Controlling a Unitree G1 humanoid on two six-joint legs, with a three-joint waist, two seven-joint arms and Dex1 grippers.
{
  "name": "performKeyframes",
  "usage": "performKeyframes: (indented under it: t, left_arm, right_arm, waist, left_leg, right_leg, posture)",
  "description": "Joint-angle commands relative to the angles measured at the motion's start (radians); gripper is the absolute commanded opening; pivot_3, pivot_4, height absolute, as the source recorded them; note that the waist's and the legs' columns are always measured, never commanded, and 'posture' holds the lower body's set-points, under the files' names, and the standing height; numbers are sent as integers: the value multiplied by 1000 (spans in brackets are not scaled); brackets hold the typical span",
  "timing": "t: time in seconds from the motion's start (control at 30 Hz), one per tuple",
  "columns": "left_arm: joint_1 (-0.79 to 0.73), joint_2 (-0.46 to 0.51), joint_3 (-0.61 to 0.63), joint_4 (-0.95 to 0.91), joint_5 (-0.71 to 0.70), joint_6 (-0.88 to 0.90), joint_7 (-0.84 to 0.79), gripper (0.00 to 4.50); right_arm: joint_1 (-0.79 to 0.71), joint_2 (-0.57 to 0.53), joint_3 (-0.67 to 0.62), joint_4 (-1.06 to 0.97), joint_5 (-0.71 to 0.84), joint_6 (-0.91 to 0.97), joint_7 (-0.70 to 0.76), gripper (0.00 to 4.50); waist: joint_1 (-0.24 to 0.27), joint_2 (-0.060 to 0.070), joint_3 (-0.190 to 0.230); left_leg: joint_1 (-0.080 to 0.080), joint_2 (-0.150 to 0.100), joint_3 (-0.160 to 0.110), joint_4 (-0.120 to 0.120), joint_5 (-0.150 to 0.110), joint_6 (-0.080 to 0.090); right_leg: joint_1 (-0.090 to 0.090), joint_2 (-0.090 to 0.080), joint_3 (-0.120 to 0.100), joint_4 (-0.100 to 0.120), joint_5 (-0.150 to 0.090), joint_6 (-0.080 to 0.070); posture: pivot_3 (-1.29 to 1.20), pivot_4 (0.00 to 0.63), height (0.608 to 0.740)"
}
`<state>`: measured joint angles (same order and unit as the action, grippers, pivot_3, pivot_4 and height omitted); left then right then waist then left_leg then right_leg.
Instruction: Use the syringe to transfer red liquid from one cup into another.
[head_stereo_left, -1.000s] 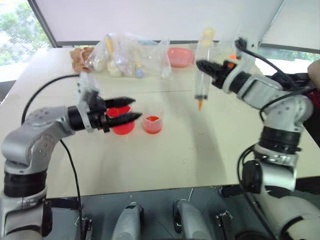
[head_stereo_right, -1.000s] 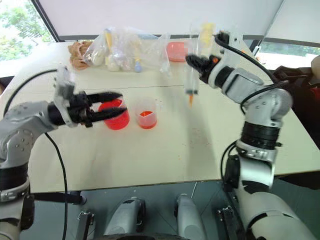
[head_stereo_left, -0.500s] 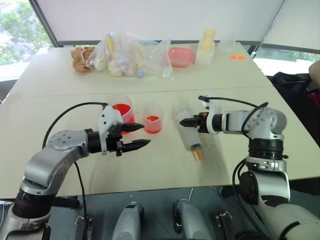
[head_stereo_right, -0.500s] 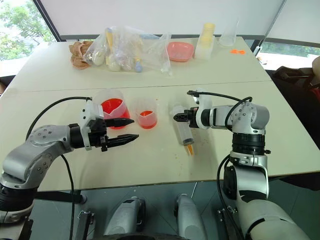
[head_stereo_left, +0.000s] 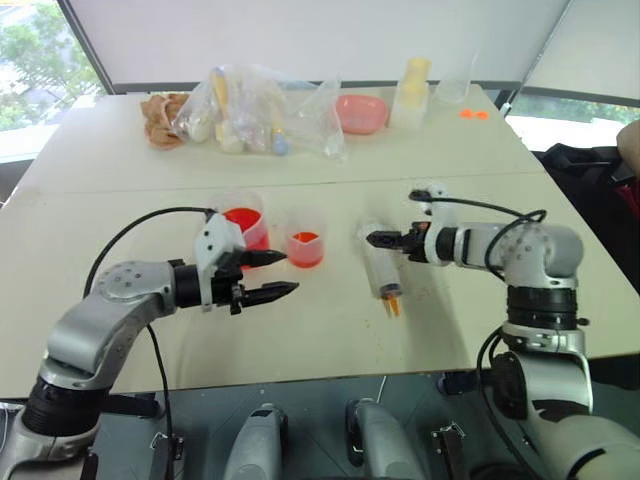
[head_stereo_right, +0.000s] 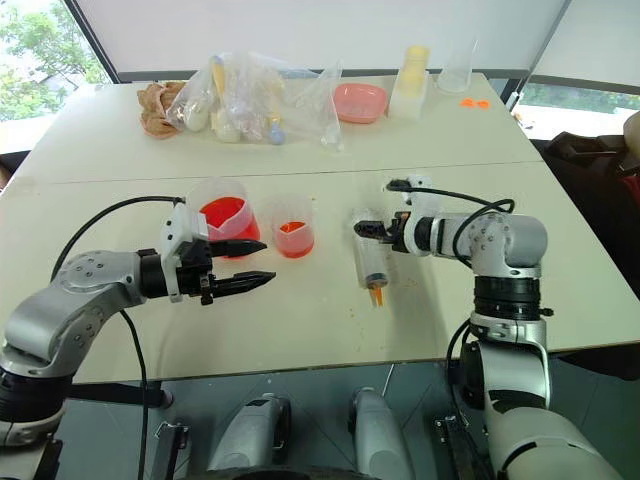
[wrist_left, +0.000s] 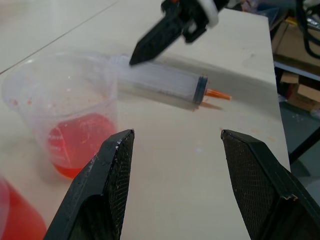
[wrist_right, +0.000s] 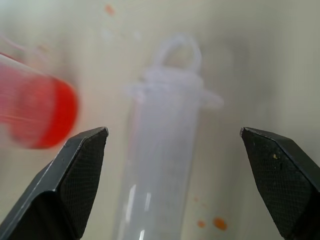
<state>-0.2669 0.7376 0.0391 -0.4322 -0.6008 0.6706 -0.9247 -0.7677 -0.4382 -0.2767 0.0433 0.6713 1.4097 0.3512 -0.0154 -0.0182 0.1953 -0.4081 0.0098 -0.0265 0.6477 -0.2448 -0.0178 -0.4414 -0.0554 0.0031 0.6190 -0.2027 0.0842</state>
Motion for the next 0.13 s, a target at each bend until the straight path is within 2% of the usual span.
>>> performKeyframes:
  t: [0.03,0.13]
  left_arm:
    - [31,19,90,-8,-51,17,4,2918]
    - [69,57,147,-21,-99,70,-3,2918]
  right_arm:
    - [16,-101,-78,-159,144,-3,169,4418]
    - [141,-192,-58,-253,131,-150,297,4418]
  waist:
    - [0,0,0]
    - [1,-1,0]
  left_leg:
    - [0,0,0,0,0,0]
    - [0,1,-1,0,0,1]
  right_leg:
    - [0,0,0,0,0,0]
    - [1,0,-1,-1,0,0]
  posture:
    - [0,150,740]
    - [0,150,740]
